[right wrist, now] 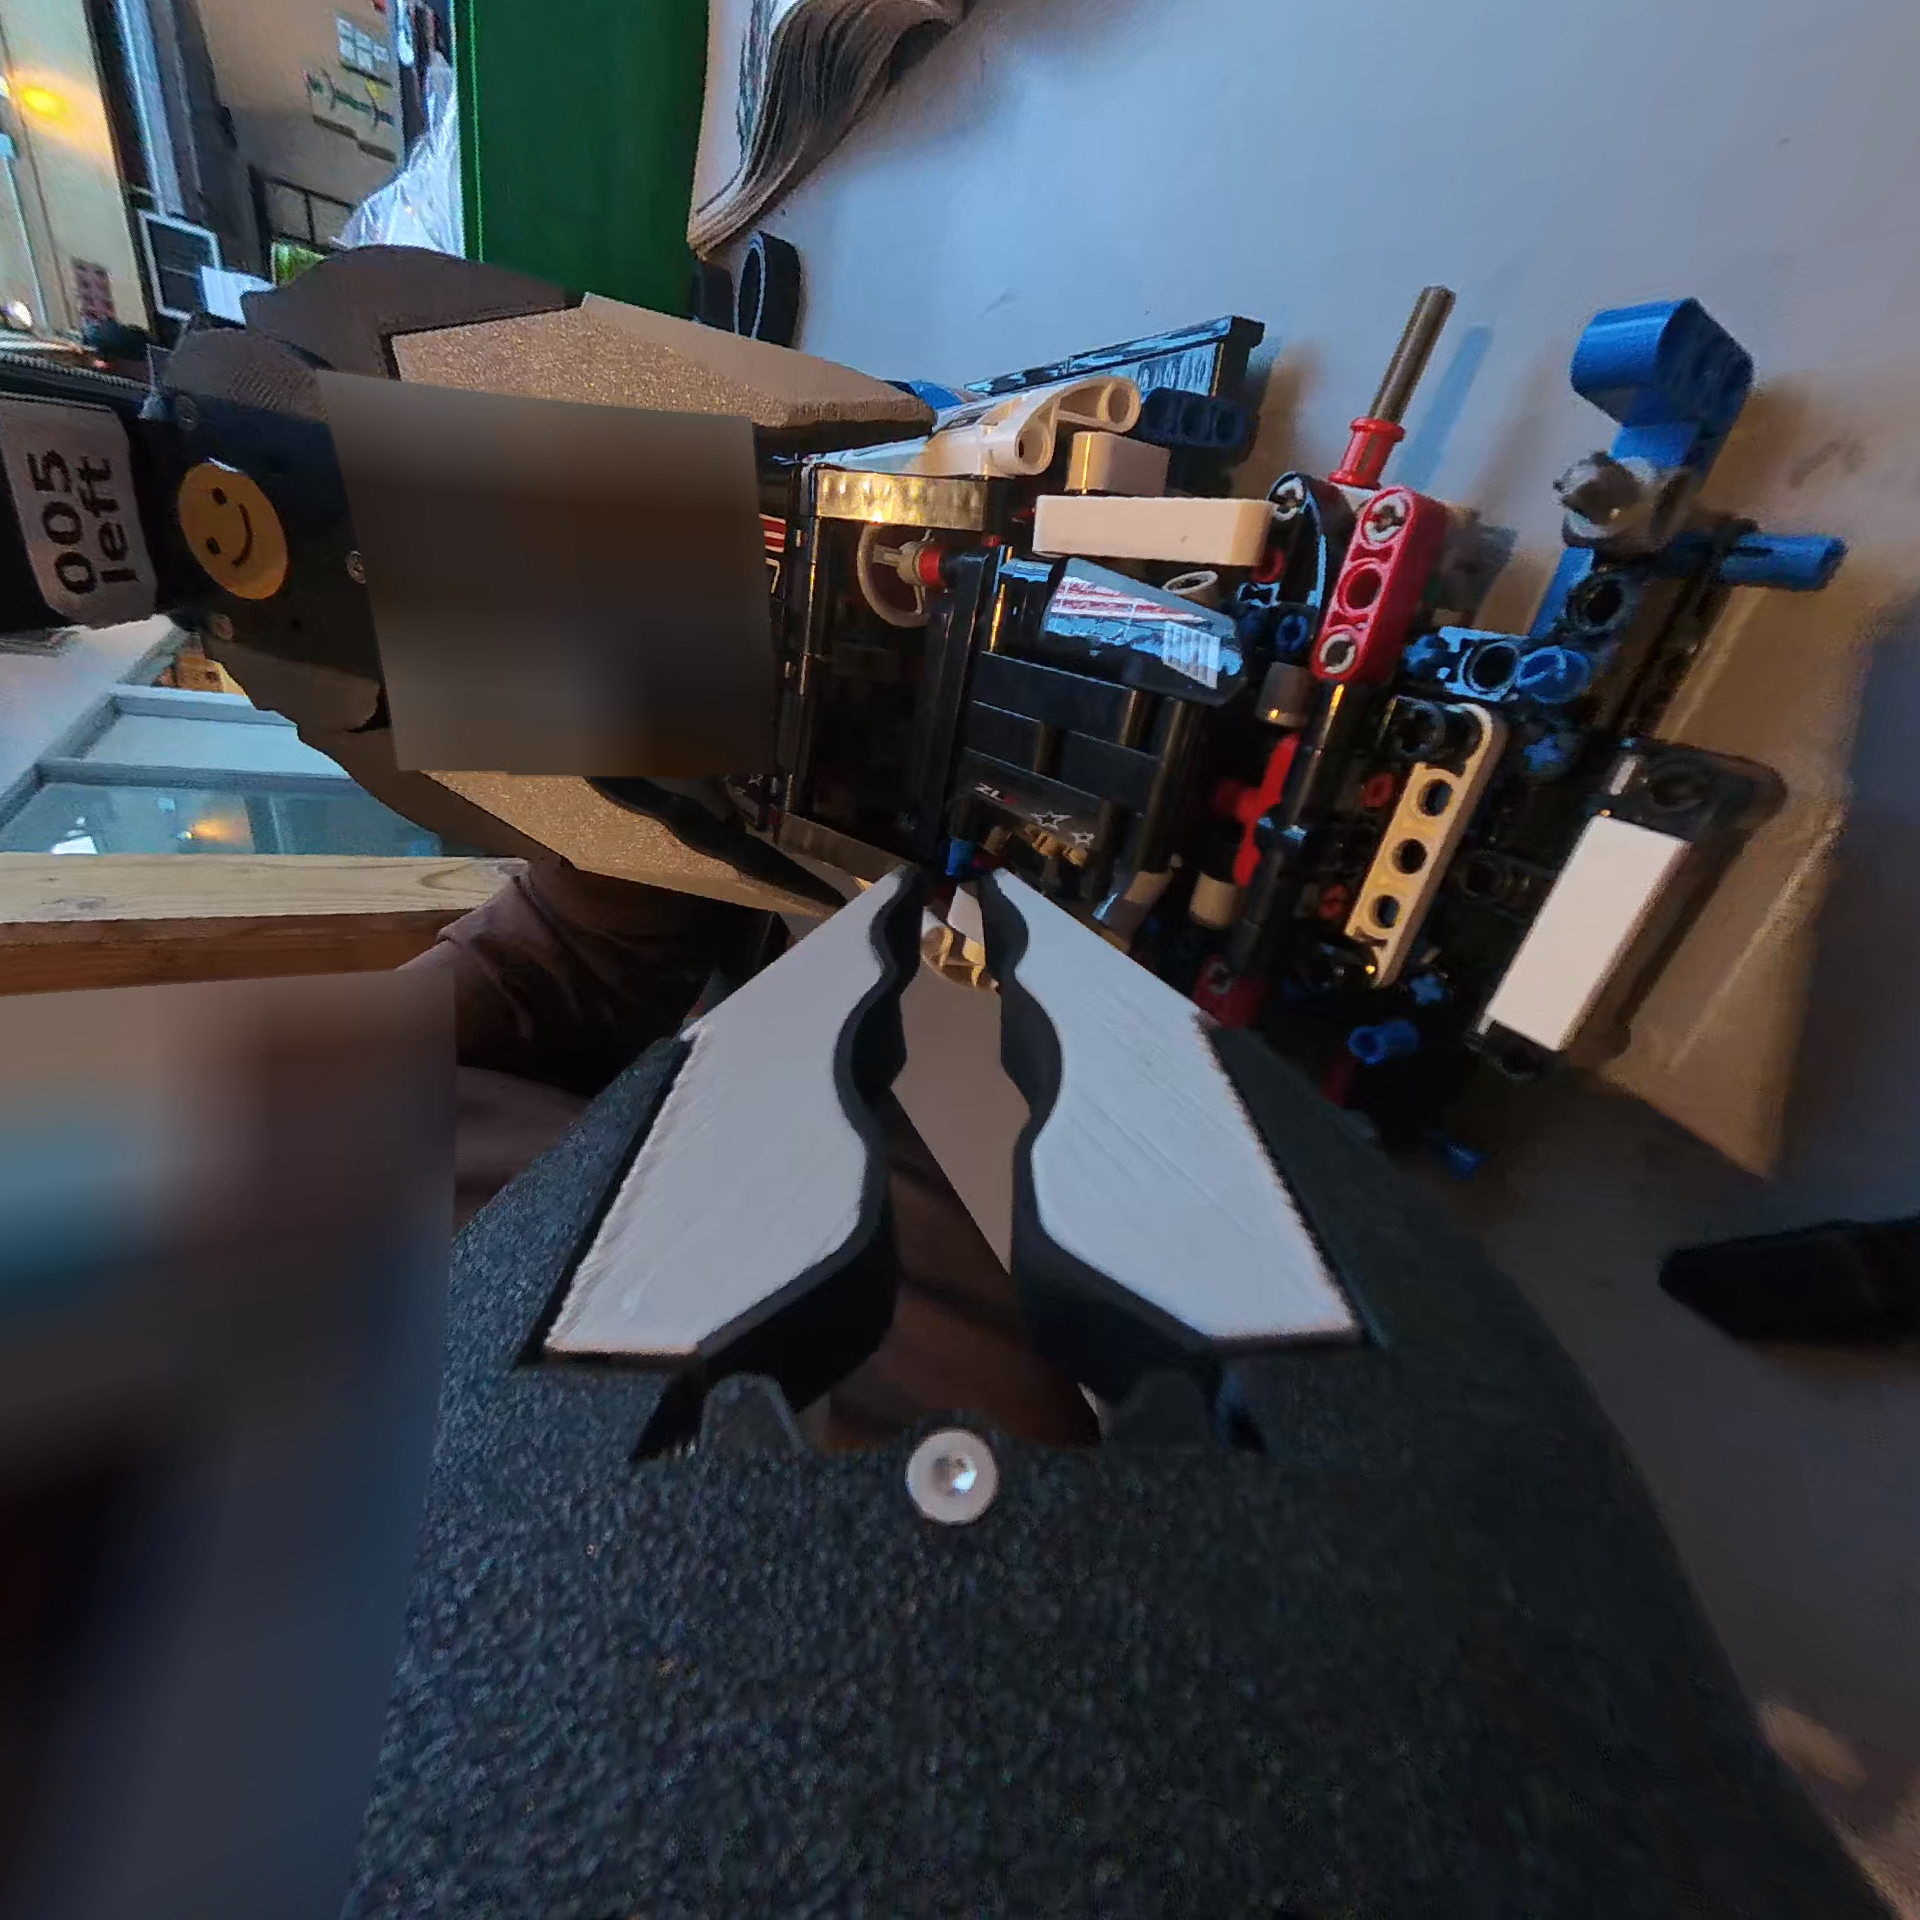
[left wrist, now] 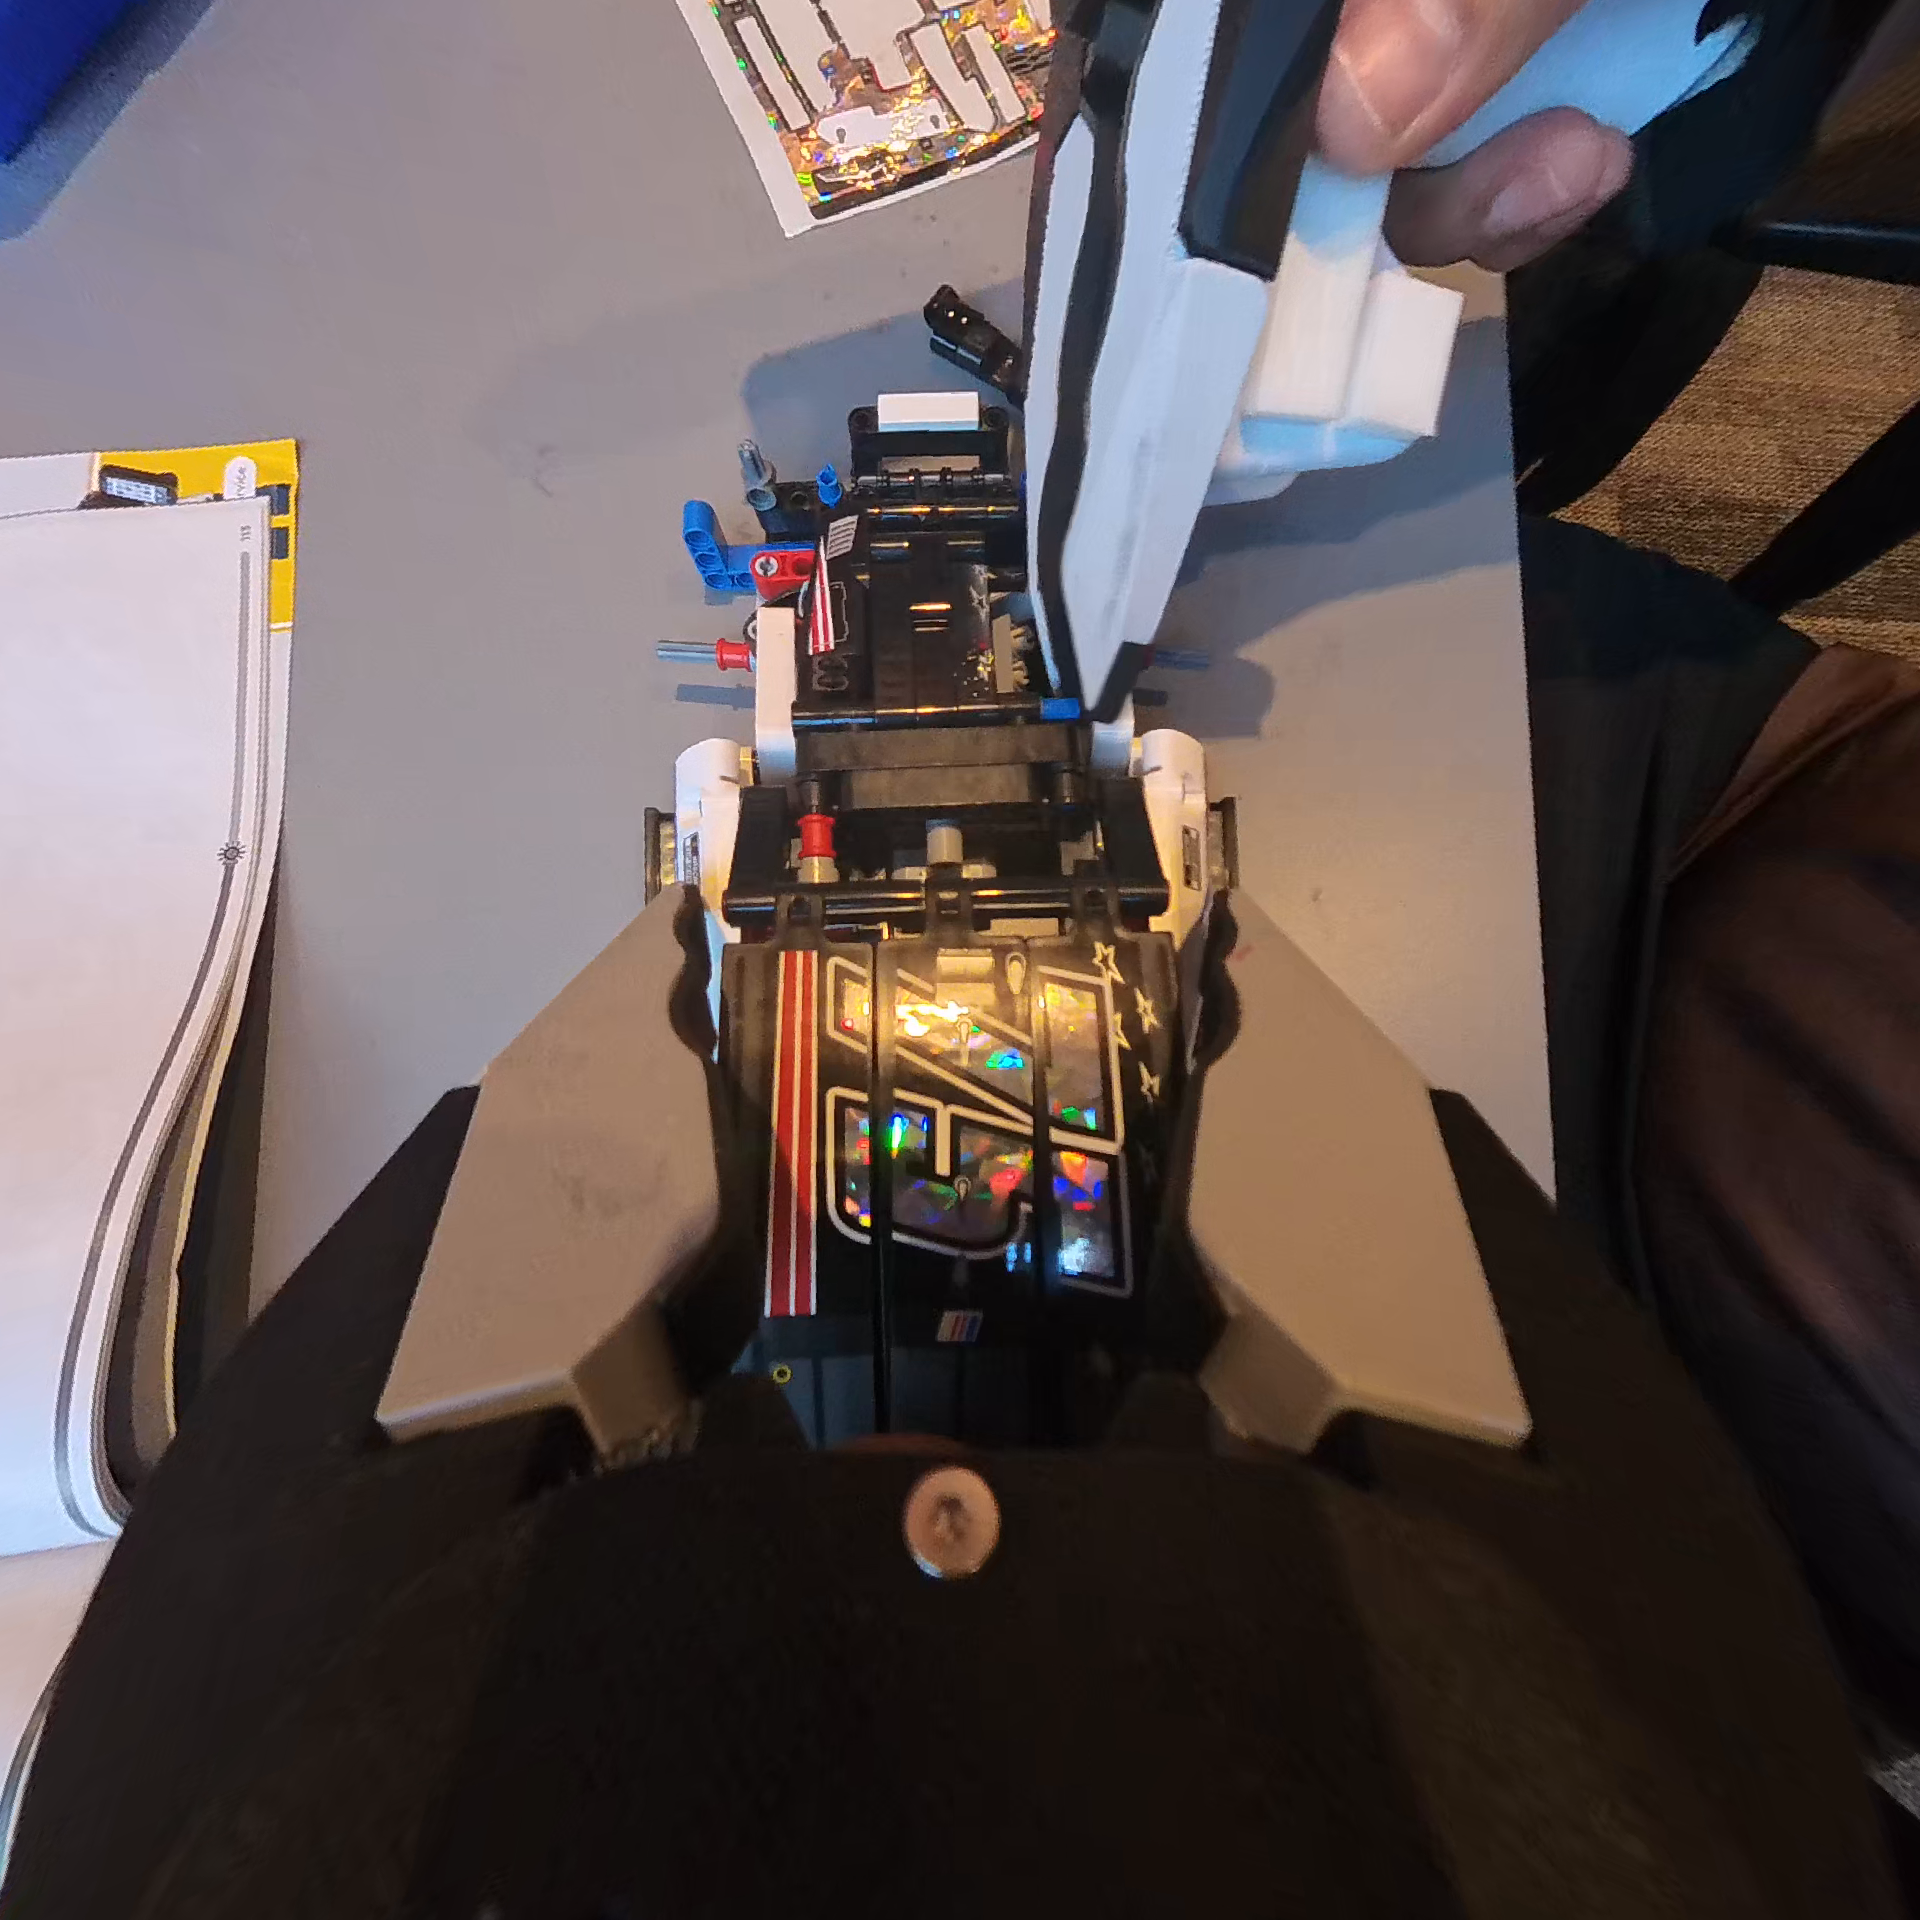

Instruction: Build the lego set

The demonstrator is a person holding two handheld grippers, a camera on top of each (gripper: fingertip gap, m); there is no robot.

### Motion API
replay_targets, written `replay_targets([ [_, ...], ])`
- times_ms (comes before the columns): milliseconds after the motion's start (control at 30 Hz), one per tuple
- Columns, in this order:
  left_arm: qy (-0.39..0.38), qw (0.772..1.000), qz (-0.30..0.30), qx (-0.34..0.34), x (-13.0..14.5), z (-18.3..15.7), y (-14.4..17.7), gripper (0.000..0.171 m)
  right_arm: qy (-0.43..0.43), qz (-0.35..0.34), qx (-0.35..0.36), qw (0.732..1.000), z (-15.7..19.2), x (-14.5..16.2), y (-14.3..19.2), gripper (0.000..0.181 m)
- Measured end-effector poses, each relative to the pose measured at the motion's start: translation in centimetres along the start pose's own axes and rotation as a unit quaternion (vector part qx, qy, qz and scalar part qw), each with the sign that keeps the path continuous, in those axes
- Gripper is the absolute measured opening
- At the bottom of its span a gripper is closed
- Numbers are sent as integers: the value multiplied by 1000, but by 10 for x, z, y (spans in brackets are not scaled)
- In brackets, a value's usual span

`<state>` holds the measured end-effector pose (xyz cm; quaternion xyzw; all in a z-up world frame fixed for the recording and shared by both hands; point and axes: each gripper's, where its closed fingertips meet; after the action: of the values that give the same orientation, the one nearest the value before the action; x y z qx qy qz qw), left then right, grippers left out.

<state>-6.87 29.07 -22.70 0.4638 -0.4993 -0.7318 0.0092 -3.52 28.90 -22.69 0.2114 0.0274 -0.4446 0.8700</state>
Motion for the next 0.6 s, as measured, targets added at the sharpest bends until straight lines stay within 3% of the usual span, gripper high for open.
replay_targets([
  [333,1,1000,-2,3,0,0,0,93,-13,-8,-30,999,1,-2,2,0],
  [600,1,1000,-2,4,0,0,0,93,-14,-11,-35,999,1,-2,2,2],
])
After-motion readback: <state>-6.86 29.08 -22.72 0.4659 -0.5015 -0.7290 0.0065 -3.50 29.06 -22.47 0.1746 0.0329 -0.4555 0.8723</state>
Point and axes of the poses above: each gripper's, where its closed fingertips meet, y back along the fingers, x out of its underside, z = x × y across the jaws, and after that the axes turned 7 degrees about -x, right-handed
